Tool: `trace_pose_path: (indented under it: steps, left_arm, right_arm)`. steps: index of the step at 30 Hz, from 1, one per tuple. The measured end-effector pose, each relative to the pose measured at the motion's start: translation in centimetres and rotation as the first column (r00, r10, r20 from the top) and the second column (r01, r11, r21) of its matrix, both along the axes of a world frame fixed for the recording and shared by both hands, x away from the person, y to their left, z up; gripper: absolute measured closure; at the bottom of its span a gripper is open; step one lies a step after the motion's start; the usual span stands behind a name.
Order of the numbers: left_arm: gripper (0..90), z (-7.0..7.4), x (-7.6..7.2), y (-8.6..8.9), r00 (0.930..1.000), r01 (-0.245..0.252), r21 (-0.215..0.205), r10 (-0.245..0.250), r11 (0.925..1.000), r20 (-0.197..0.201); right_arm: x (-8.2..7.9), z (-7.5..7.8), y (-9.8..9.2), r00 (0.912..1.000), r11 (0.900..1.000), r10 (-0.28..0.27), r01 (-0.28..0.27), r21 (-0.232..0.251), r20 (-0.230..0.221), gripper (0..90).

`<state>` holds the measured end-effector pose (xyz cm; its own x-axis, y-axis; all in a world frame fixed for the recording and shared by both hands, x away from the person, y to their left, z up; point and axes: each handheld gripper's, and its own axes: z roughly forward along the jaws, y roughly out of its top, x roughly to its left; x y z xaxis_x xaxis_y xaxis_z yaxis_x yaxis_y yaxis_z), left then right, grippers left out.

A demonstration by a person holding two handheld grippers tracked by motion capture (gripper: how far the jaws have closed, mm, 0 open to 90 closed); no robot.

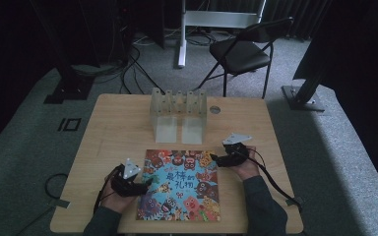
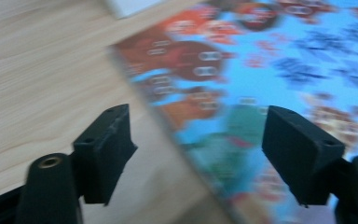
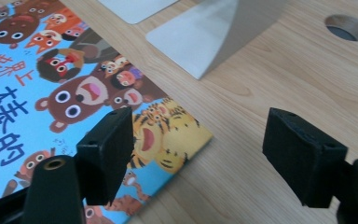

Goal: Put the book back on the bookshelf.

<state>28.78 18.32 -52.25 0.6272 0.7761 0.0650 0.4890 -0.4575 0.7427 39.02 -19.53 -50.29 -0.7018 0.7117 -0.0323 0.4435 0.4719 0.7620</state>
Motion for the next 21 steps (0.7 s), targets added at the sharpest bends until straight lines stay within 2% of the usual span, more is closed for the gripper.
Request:
trace_pose_path:
  steps: [4,6,7,8,9,11,13,14,16,19,21]
  left_arm:
    - [12.3,0.0,-1.7,-2.3,0.9942,0.105,0.019,-0.105,0.9943,0.022]
    - [9.1,-0.1,-2.4,-3.5,0.9859,0.167,0.012,-0.167,0.9859,0.012]
    - [7.9,-0.1,-2.4,-3.5,0.9859,0.167,0.012,-0.167,0.9859,0.012]
    - [7.9,-0.3,-3.3,-4.8,0.9709,0.240,0.033,-0.240,0.9703,0.000]
    - [4.4,-0.5,-3.7,-5.3,0.9669,0.255,0.044,-0.255,0.9659,0.000]
    - [2.4,-0.8,-4.3,-6.3,0.9536,0.301,0.061,-0.301,0.9516,-0.014]
    - [2.4,-1.1,-4.9,-7.1,0.9442,0.329,0.077,-0.329,0.9413,-0.009]
    - [2.3,-1.2,-5.1,-7.4,0.9428,0.333,0.086,-0.333,0.9390,-0.013]
    - [2.3,-1.5,-5.5,-7.9,0.9355,0.353,0.086,-0.353,0.9317,-0.014]
    - [2.3,-1.5,-5.9,-8.3,0.9323,0.361,0.085,-0.362,0.9288,-0.005]
    - [2.1,-1.5,-6.1,-8.4,0.9257,0.378,0.082,-0.378,0.9222,-0.012]
  right_arm:
    - [0.1,-0.3,0.2,0.9998,1.000,0.014,-0.014,0.014,-0.014,22.5]
    - [0.2,-0.4,0.3,0.9995,1.000,0.022,-0.022,0.013,-0.022,21.4]
    - [0.2,-0.4,0.3,0.9995,1.000,0.022,-0.022,0.013,-0.022,21.4]
    - [0.2,-0.5,0.3,0.9994,1.000,0.025,-0.025,0.014,-0.023,21.0]
    - [0.2,-0.6,0.5,0.9992,1.000,0.028,-0.027,0.011,-0.029,20.1]
    - [0.2,-0.5,0.8,0.9989,0.999,0.036,-0.036,0.008,-0.030,19.5]
    - [0.2,-0.5,1.1,0.9982,0.999,0.052,-0.052,0.009,-0.030,18.8]
    - [0.2,-0.5,1.3,0.9978,0.998,0.058,-0.058,0.007,-0.032,18.5]
    - [0.4,-0.7,1.7,0.9970,0.998,0.065,-0.065,-0.001,-0.043,17.9]
    - [0.8,-1.4,2.0,0.9960,0.998,0.066,-0.067,-0.006,-0.061,17.8]
    - [1.0,-1.8,2.1,0.9947,0.998,0.069,-0.070,-0.008,-0.076,17.8]
